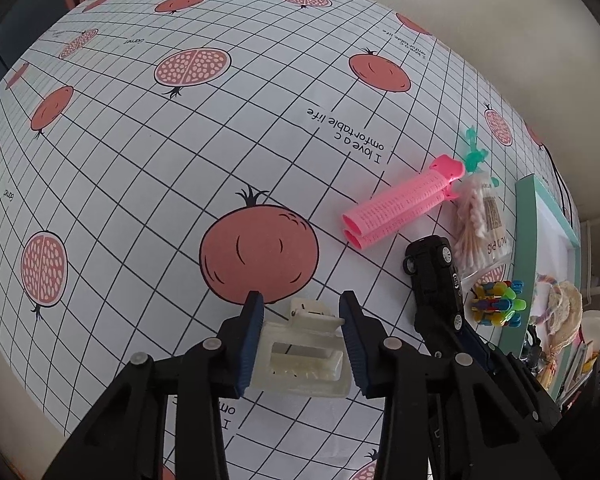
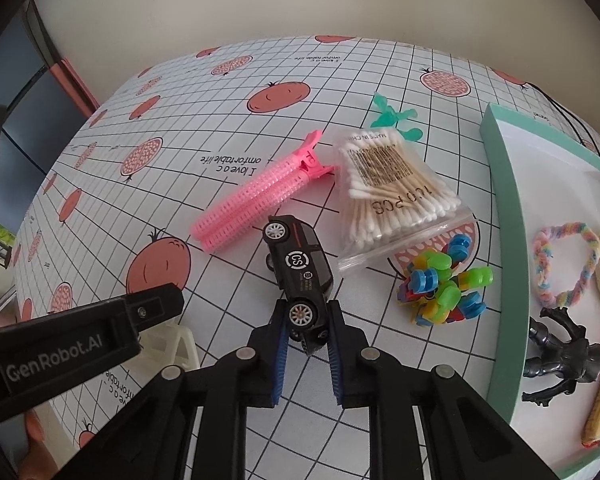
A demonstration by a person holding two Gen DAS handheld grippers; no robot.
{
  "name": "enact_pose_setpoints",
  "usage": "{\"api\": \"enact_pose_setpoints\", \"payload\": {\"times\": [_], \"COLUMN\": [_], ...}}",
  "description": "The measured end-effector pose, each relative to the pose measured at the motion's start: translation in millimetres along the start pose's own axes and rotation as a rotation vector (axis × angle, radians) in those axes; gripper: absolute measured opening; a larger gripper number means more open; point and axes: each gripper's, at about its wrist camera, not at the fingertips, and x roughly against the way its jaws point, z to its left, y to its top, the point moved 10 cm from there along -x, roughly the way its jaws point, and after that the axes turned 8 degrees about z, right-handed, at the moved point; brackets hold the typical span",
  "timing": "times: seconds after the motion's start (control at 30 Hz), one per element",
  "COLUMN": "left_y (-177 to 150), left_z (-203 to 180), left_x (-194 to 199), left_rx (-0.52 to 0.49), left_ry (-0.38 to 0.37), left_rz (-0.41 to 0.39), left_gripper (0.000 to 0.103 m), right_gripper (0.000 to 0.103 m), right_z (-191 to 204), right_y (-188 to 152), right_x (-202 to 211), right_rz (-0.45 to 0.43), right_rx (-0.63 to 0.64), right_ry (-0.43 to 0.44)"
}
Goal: Organize objects
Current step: 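Grasp the black toy car with the right tool while the left tool grasps the white plastic clip, then carry the toy car with the right tool while the left tool carries the white clip over the tray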
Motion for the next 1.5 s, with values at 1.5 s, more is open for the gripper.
{"api": "enact_pose_setpoints", "payload": {"times": [1.5], "left_y": [-43], "left_z": [-175], "left_x": [49], "left_rx": [-0.289], "left_ry": [-0.214], "left_rz": [-0.128], "left_gripper": [0.041], "right_gripper": [0.019], "right_z": [-181], "right_y": [-23], "right_x": [117], "right_rz": [-0.240], "right_rx": [-0.302], "right_ry": [-0.078]}}
